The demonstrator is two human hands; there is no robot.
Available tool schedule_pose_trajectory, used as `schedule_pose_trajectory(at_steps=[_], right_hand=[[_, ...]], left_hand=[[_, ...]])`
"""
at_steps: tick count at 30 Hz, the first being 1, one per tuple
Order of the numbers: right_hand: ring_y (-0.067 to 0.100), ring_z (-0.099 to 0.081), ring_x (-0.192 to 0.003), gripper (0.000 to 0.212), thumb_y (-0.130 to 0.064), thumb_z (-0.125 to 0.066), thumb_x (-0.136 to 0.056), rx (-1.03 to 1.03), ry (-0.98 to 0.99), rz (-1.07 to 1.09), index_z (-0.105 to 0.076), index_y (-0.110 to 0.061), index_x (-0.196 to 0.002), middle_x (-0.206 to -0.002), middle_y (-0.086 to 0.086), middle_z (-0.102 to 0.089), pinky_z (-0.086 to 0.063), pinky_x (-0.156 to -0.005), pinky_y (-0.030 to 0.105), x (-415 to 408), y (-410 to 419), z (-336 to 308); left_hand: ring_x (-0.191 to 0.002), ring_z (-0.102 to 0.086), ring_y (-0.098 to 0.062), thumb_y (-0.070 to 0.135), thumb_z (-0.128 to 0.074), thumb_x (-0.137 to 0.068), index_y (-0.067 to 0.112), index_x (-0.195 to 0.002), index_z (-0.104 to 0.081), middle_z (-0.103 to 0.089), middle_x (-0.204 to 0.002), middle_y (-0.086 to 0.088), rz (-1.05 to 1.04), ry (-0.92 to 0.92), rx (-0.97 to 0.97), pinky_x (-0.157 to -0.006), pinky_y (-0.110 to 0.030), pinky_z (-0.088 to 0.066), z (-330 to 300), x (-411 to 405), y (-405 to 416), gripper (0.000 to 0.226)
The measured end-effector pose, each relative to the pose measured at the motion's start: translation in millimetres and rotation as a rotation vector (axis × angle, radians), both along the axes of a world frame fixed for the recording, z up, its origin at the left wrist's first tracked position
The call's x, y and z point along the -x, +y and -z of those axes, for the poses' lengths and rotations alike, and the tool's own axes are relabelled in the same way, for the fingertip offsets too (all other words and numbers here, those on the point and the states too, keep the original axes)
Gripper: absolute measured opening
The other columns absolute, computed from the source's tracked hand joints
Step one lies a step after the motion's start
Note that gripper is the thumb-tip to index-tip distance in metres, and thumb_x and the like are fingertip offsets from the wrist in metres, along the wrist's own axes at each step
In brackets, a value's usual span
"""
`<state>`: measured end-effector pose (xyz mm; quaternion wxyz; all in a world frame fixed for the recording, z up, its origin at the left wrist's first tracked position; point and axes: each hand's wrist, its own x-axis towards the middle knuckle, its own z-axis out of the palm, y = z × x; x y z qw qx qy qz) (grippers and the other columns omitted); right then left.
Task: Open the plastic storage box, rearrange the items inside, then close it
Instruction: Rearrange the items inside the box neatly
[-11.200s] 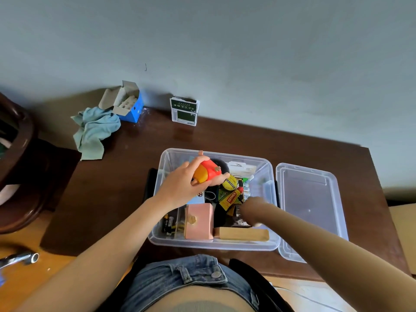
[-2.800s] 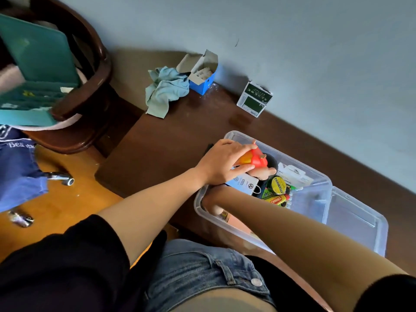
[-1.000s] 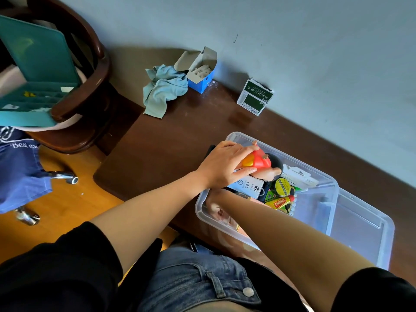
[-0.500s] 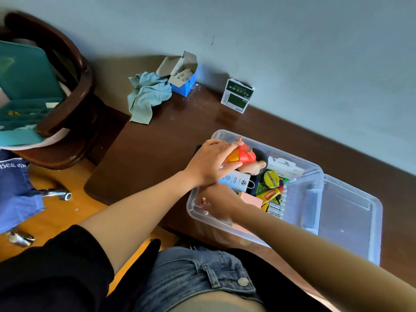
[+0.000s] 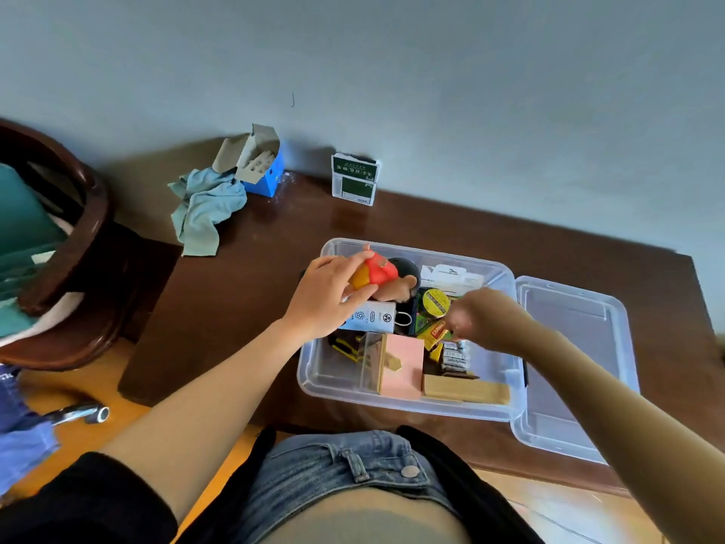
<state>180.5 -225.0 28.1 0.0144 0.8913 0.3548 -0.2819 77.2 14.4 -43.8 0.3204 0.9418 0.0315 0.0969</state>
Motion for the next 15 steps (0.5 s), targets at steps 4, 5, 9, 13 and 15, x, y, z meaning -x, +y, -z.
schedule_pose_trajectory(at_steps=[4, 5, 9, 13, 15], right_hand=[[0.018, -0.064, -0.089, 0.010, -0.013, -0.066, -0.084, 0.224, -0.055, -0.068, -0.069, -0.015, -0.093, -0.095, 0.002, -0.069, -0.047, -0.068, 0.025, 1.8, -4.7, 34.0], [0.020, -0.065, -0.088, 0.012, -0.009, -0.063, -0.085, 0.279, -0.062, -0.096, -0.068, -0.012, -0.095, -0.095, 0.004, -0.069, -0.046, -0.065, 0.025, 3.4, -5.2, 41.8], [0.021, -0.059, -0.076, 0.016, -0.001, -0.055, -0.087, 0.379, -0.074, -0.143, -0.066, -0.008, -0.097, -0.096, 0.007, -0.067, -0.047, -0.063, 0.025, 6.2, -7.9, 62.8], [0.019, -0.060, -0.079, 0.016, -0.002, -0.053, -0.088, 0.333, -0.071, -0.117, -0.065, -0.010, -0.098, -0.094, 0.005, -0.066, -0.052, -0.070, 0.026, 3.8, -15.1, 70.4], [0.021, -0.063, -0.084, 0.018, 0.001, -0.051, -0.088, 0.330, -0.093, -0.119, -0.063, -0.009, -0.098, -0.093, 0.005, -0.065, -0.052, -0.070, 0.027, 5.7, -19.8, 73.9]], left_hand=[[-0.106, -0.050, -0.016, 0.051, -0.045, -0.092, 0.027, -0.136, -0.042, -0.064, -0.108, 0.003, -0.012, 0.021, 0.006, -0.098, -0.025, -0.028, -2.2, 0.8, -2.0, 0.050], [-0.107, -0.049, -0.016, 0.052, -0.044, -0.092, 0.027, -0.136, -0.041, -0.064, -0.110, 0.003, -0.016, 0.028, 0.007, -0.098, -0.025, -0.028, -2.4, 1.2, -2.4, 0.051], [-0.111, -0.046, -0.017, 0.055, -0.042, -0.091, 0.027, -0.137, -0.041, -0.063, -0.113, 0.003, -0.024, 0.043, -0.003, -0.098, -0.025, -0.027, -3.1, 1.9, -2.5, 0.053], [-0.112, -0.047, -0.018, 0.054, -0.042, -0.091, 0.027, -0.137, -0.041, -0.063, -0.115, 0.003, -0.023, 0.051, 0.003, -0.099, -0.027, -0.028, -2.8, 1.7, -2.3, 0.054], [-0.113, -0.047, -0.019, 0.054, -0.043, -0.091, 0.026, -0.138, -0.041, -0.062, -0.117, 0.002, -0.023, 0.054, 0.009, -0.100, -0.030, -0.031, -2.6, 1.8, -3.0, 0.055]])
